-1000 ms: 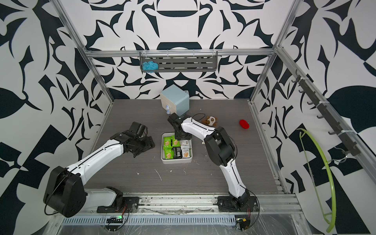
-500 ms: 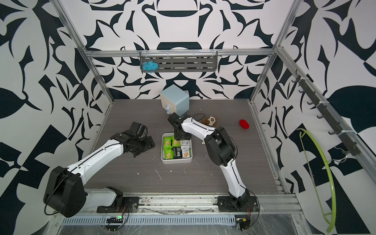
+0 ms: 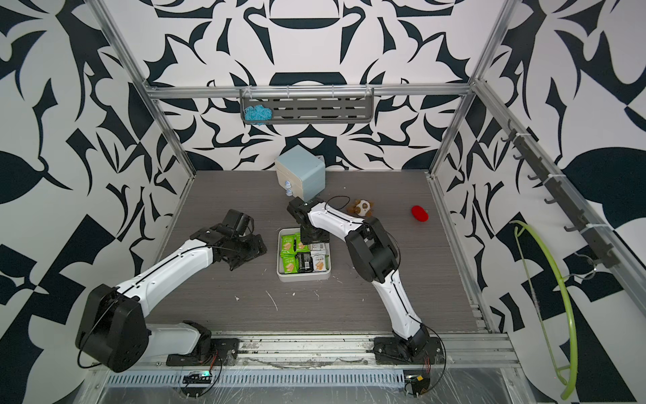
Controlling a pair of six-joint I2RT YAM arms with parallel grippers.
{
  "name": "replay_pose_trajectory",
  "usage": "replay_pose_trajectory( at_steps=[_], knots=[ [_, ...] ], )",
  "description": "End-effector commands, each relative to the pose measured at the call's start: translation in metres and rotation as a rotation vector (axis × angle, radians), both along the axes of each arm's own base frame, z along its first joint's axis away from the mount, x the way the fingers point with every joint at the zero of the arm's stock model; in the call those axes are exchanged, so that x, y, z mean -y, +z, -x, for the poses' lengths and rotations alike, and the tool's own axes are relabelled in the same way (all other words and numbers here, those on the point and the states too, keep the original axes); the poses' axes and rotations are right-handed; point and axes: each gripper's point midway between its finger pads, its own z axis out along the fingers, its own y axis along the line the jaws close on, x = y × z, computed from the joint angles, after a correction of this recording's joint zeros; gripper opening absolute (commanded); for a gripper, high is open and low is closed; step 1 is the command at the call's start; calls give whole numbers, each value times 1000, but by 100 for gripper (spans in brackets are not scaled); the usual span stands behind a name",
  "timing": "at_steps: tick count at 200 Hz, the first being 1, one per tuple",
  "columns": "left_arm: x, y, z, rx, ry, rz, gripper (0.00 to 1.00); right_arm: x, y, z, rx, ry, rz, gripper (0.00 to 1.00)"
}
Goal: Take the cookies out of the storage box
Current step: Pick up the cookie from the storage box.
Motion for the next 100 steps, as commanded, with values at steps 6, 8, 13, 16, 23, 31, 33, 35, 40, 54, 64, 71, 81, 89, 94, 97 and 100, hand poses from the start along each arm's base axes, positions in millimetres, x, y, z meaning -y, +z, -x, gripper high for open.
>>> replay_pose_trajectory(
  at_steps=[6,8,13,16,23,31,33,35,40,54,64,71,81,89,94,97,100],
  knots=[
    [0,2,-2,1,-10,-2,81,3,9,-2,5,-15,4,57],
    [-1,2,-2,2,-9,-3,81,3,9,-2,4,-16,3,57],
    [-1,3,-2,4,-11,-3,81,2,8,-2,0,-16,1,56],
    [-1,3,-2,4,-12,-4,81,3,7,-2,-2,-17,0,56],
    [-1,3,-2,5,-12,-6,81,3,6,-2,-2,-18,1,56],
    [-2,3,-2,5,-13,-9,81,4,5,-2,-1,-19,2,55],
    [-2,3,-2,5,-12,-9,81,4,5,-2,0,-20,2,54],
    [-2,3,-2,5,-14,-10,81,4,5,-2,1,-19,3,54],
    [-2,3,-2,6,-13,-11,80,5,6,-3,5,-19,4,52],
    [-2,4,-2,7,-16,-13,80,7,8,-4,20,-21,10,48],
    [-2,4,-3,7,-17,-13,81,7,11,-5,30,-18,8,46],
    [-2,4,-3,9,-18,-13,81,6,14,-6,38,-16,6,44],
    [-2,4,-3,8,-17,-12,81,6,18,-8,49,-13,2,43],
    [-2,4,-3,9,-15,-12,81,6,22,-9,58,-11,0,42],
    [-2,4,-3,8,-16,-13,81,6,24,-10,64,-10,-1,42],
    [-2,5,-3,10,-16,-12,81,5,26,-10,66,-10,-2,42],
    [-2,4,-3,9,-15,-13,80,5,27,-11,69,-8,-3,42]
  ],
)
